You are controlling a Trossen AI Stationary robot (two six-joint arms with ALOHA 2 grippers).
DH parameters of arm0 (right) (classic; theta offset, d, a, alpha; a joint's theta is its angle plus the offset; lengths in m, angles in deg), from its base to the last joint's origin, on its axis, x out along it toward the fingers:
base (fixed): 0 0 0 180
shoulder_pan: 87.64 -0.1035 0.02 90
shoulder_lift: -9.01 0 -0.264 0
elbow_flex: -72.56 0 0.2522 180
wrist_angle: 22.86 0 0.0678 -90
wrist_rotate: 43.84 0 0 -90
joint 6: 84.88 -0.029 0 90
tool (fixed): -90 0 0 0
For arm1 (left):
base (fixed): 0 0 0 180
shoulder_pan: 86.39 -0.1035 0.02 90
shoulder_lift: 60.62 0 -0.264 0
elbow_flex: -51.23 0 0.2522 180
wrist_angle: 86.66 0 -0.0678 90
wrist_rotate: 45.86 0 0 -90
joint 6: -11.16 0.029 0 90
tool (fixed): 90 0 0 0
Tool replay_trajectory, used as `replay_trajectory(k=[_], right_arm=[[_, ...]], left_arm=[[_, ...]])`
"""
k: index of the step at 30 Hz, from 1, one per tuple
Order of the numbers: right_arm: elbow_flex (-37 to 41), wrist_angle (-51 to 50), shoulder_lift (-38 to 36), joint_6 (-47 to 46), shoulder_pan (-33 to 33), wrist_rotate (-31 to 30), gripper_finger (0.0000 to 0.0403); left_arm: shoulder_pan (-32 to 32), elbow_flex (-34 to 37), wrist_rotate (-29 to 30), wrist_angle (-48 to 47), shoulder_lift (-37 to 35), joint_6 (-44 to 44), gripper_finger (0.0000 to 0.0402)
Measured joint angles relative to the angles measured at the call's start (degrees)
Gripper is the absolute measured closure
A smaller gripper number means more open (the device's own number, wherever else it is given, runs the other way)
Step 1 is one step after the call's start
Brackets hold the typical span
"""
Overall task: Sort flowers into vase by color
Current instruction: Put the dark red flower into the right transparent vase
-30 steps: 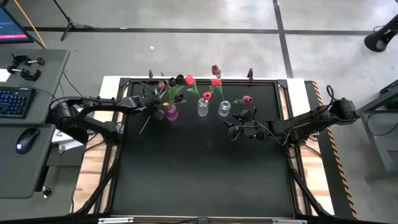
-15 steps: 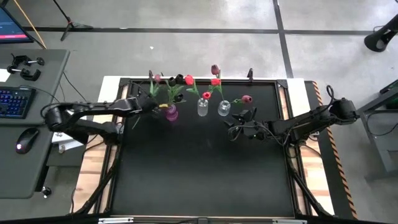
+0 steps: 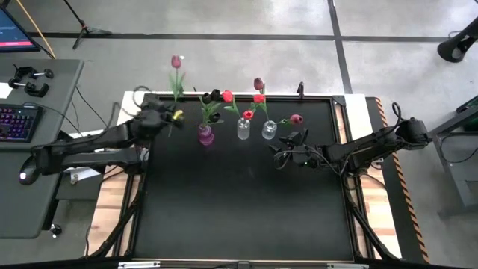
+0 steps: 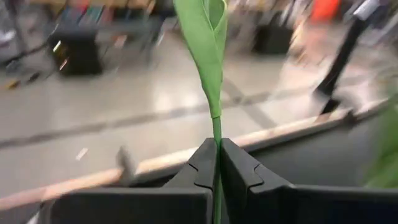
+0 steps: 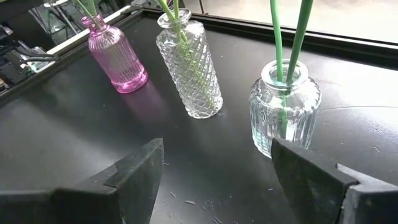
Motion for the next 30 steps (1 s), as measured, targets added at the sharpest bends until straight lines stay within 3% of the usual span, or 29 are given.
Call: replay_trajectory(k=[5,10,17,22,30], right_arm=[[0.00,0.02,0.00,-0.42,0.00,-0.41,0.0116],[0.00,0.09,0.00,-0.44,-0.01,-0.59,0.0116],[0.00,0.11,0.00,-0.44,0.00,-0.59,0.0116],[0.00,0.41,0.00,0.40,-0.01,-0.51,0.0116],[0.00,12.14,0.00,11.69,-2.05,5.95,0.0116]], left_arm=[[5.35,-3.61,-1.70,13.62,-3.31,11.67,0.0401],[11.57,-7.15,-9.14,25.35,-1.31,18.75,0.0401],[23.54,-7.52,-17.94,30.49,9.54,19.98,0.0401],[34.22,-7.55,-24.88,41.32,18.82,23.40,0.0401],[49.52,-7.57,-26.35,53.91,27.21,34.18,0.0401]])
